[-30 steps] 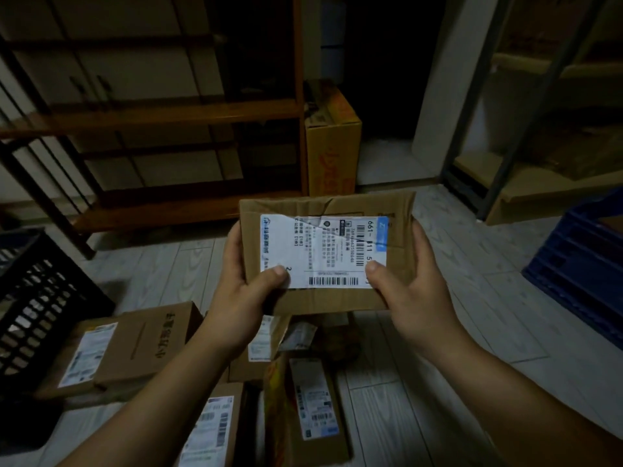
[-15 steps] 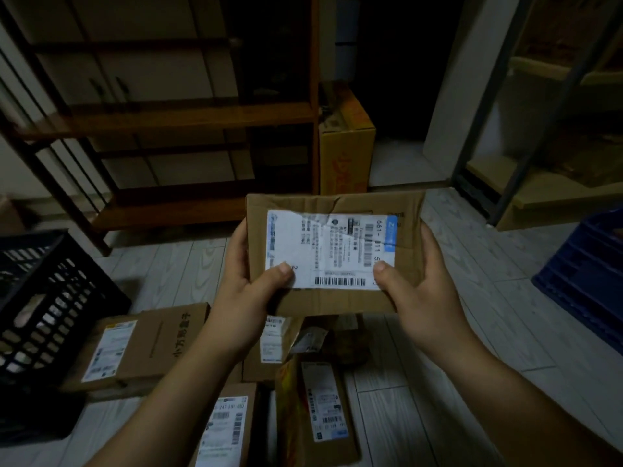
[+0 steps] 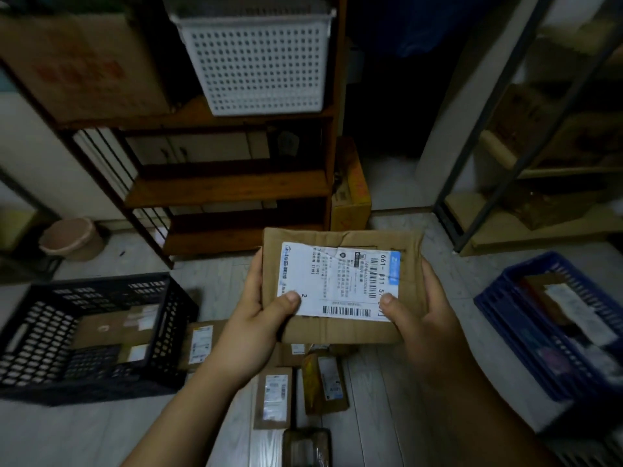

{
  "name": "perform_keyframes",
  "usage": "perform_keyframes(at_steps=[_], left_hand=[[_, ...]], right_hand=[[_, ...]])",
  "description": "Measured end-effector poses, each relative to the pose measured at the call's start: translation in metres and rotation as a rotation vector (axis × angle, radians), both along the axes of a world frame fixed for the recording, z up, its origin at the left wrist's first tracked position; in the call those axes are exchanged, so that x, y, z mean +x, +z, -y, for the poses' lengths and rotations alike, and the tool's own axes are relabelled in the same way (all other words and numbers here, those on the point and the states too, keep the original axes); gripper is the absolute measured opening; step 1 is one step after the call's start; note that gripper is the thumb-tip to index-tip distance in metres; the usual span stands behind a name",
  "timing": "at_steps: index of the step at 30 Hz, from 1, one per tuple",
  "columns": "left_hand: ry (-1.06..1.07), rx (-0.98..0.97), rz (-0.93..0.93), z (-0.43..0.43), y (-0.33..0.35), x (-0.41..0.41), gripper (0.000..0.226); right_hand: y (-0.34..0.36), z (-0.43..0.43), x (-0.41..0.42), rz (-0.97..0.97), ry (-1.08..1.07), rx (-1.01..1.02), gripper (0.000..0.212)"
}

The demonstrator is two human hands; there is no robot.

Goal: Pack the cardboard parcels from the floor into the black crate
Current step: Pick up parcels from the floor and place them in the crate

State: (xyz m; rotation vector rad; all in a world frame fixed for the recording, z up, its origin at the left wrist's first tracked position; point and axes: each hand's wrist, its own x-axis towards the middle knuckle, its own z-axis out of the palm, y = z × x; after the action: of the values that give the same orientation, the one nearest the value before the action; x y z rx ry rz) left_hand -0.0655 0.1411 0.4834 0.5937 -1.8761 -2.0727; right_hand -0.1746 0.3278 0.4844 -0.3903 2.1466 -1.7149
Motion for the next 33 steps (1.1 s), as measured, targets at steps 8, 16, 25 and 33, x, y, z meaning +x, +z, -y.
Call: perform_keyframes(at_steps=[8, 16, 25, 33], left_hand=[[0.095, -0.003, 0.02, -0.014, 0.165, 0.076, 0.06], [0.253, -0.102, -0.1, -0.005, 0.246, 0.147, 0.07], [0.437, -0.138, -0.134, 0.063, 0.275, 0.261, 0.063], [0.503, -0.174, -0.014, 0.182, 0.269, 0.396, 0.076]], right_hand=[[0.166, -0.011, 0.062, 0.075, 0.137, -0.094, 0.061], [0.236, 0.01, 0.109, -0.045, 0.321, -0.174, 0.054], [0.266, 0.11, 0.194, -0.131, 0.399, -0.262, 0.064], [0.256, 0.244, 0.305, 0.041, 0.471, -0.321, 0.06]])
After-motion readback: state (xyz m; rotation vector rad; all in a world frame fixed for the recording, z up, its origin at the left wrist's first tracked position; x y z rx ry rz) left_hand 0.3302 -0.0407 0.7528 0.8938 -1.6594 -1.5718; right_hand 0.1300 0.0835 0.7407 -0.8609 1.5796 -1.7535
